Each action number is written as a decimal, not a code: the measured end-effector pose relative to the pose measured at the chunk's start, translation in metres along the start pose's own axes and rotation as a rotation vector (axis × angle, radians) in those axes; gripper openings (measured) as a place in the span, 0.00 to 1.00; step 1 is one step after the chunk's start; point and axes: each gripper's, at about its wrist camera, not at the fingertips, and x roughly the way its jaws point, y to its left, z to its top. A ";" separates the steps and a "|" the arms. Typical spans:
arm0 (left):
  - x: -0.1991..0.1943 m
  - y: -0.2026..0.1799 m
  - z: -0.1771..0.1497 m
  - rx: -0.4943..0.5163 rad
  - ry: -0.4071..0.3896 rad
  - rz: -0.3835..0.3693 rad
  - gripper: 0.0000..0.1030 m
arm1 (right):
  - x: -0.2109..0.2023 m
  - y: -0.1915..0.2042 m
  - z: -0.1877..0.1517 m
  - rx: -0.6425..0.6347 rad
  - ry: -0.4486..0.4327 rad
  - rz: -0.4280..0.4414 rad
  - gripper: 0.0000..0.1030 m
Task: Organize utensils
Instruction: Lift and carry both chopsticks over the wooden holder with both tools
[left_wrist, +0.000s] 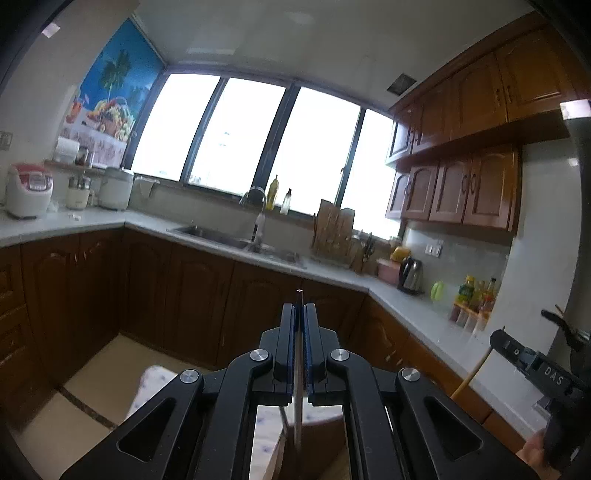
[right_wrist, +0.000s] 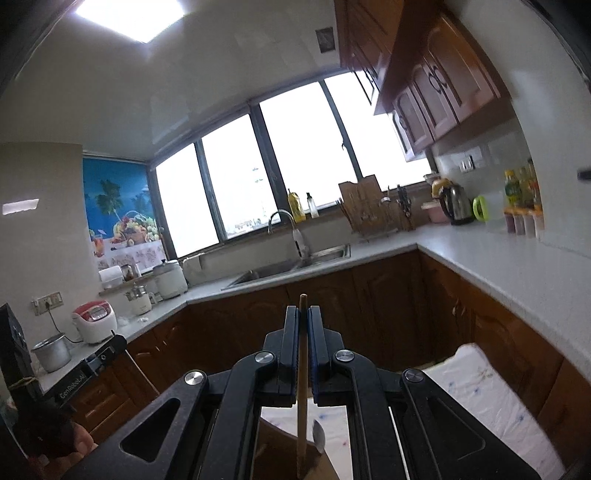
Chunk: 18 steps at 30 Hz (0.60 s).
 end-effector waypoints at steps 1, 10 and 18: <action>0.004 0.000 -0.003 -0.003 0.006 0.003 0.02 | 0.002 -0.002 -0.004 0.001 0.005 -0.005 0.04; 0.036 0.006 -0.011 -0.010 0.087 0.016 0.02 | 0.020 0.000 -0.037 -0.023 0.084 0.002 0.04; 0.037 0.025 0.019 -0.017 0.126 0.017 0.03 | 0.022 -0.001 -0.035 -0.035 0.101 0.003 0.04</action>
